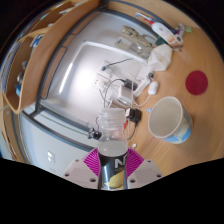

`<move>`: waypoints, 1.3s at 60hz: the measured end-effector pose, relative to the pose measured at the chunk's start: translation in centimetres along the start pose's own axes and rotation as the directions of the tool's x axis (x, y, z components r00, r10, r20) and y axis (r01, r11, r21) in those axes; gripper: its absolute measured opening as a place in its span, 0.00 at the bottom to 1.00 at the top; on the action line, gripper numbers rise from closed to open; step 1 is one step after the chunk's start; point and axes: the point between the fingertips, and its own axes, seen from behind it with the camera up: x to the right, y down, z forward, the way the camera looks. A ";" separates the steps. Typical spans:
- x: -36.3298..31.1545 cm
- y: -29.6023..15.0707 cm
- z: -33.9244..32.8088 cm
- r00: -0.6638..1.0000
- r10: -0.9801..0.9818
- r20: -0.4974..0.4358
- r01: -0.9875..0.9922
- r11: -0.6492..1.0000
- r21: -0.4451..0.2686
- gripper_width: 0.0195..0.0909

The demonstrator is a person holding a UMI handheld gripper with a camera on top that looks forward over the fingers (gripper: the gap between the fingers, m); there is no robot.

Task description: Pour water

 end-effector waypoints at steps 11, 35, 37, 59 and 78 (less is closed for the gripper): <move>0.1 -2.0 -0.5 0.899 0.438 0.004 -0.438 0.899 -0.015 0.12; 0.4 -3.0 -1.7 0.525 0.844 -0.110 -0.851 0.516 -0.100 0.13; 0.4 -2.9 -1.7 0.494 0.860 -0.124 -0.869 0.484 -0.103 0.13; -1.8 -5.0 -3.4 0.732 0.675 -0.093 -0.680 0.716 -0.159 0.14; -1.2 -17.6 -7.9 0.902 -0.417 -0.115 0.420 0.908 0.000 0.17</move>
